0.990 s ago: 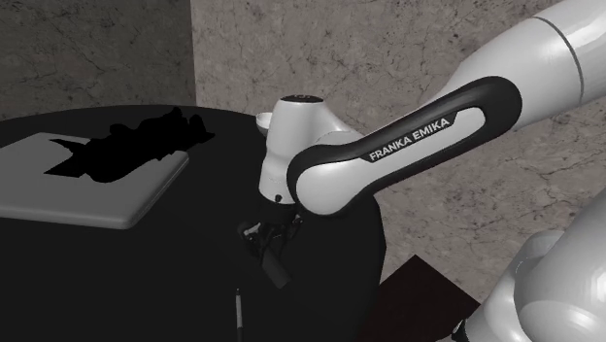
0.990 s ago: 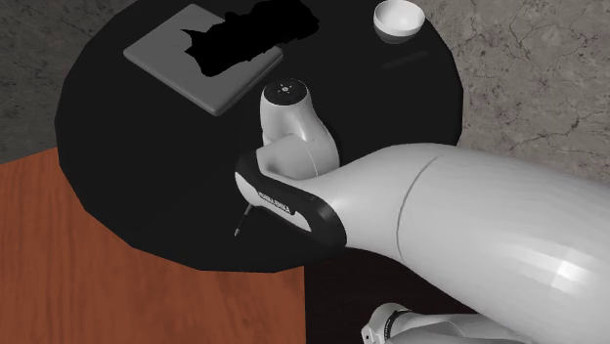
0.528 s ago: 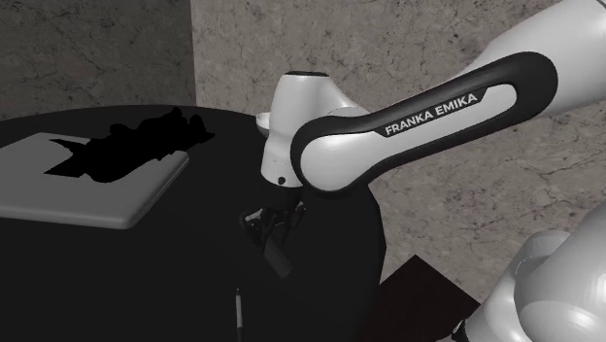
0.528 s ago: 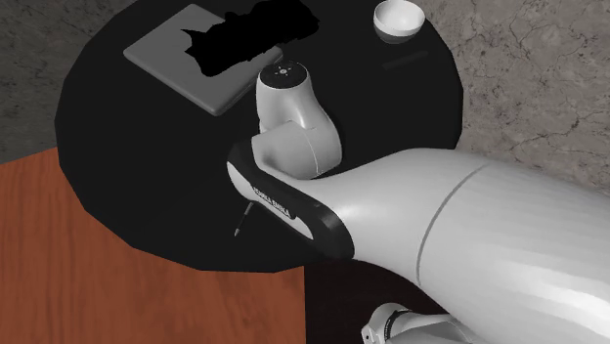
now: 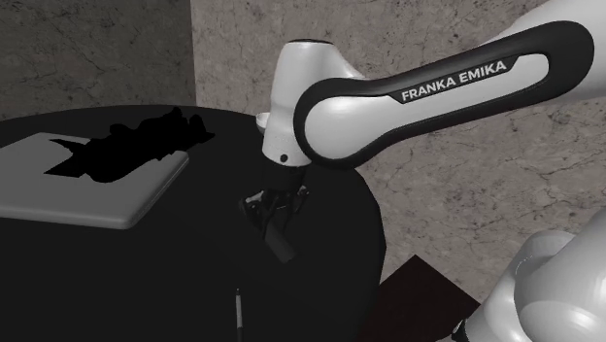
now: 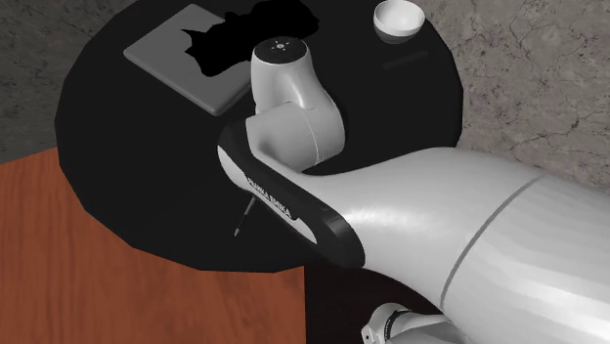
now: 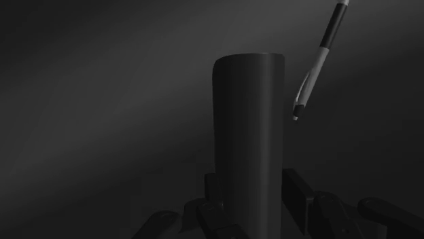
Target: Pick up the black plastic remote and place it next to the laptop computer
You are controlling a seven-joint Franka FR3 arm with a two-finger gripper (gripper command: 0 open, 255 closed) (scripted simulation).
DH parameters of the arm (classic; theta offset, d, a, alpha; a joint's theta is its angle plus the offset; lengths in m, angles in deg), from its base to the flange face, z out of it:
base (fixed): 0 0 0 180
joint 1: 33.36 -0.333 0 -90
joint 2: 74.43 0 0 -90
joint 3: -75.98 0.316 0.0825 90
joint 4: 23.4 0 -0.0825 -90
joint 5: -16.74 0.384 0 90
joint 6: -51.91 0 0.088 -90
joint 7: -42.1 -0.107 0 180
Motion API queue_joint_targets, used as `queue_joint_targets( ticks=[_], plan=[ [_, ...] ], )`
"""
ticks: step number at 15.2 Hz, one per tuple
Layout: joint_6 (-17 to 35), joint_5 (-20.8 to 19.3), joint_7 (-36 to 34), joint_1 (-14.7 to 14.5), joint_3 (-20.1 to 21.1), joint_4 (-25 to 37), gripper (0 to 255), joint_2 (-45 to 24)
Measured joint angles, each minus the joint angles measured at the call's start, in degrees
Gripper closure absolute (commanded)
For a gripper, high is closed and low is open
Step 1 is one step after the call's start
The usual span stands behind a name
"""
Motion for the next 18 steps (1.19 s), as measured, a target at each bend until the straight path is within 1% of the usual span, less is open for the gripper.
queue_joint_targets(
  ticks=[1,4,6,10,11,15,17,18],
  plan=[
    [-0.8,0.2,0.2,0.0,-0.2,0.2,255,0.6],
    [-1.8,-1.7,0.6,1.2,-0.7,4.3,255,-2.8],
    [-2.3,-4.0,0.4,2.1,-1.0,9.0,255,-7.4],
    [-3.8,-7.5,1.1,3.5,-2.1,16.7,255,-14.4],
    [-4.0,-8.6,1.0,3.6,-2.4,19.2,255,-16.8],
    [-7.4,-12.2,1.2,3.7,-3.6,30.6,255,-25.5],
    [-8.9,-13.5,1.7,3.7,-4.3,35.4,255,-29.1],
    [-10.3,-14.4,1.8,3.4,-4.6,39.4,255,-31.9]
  ],
)
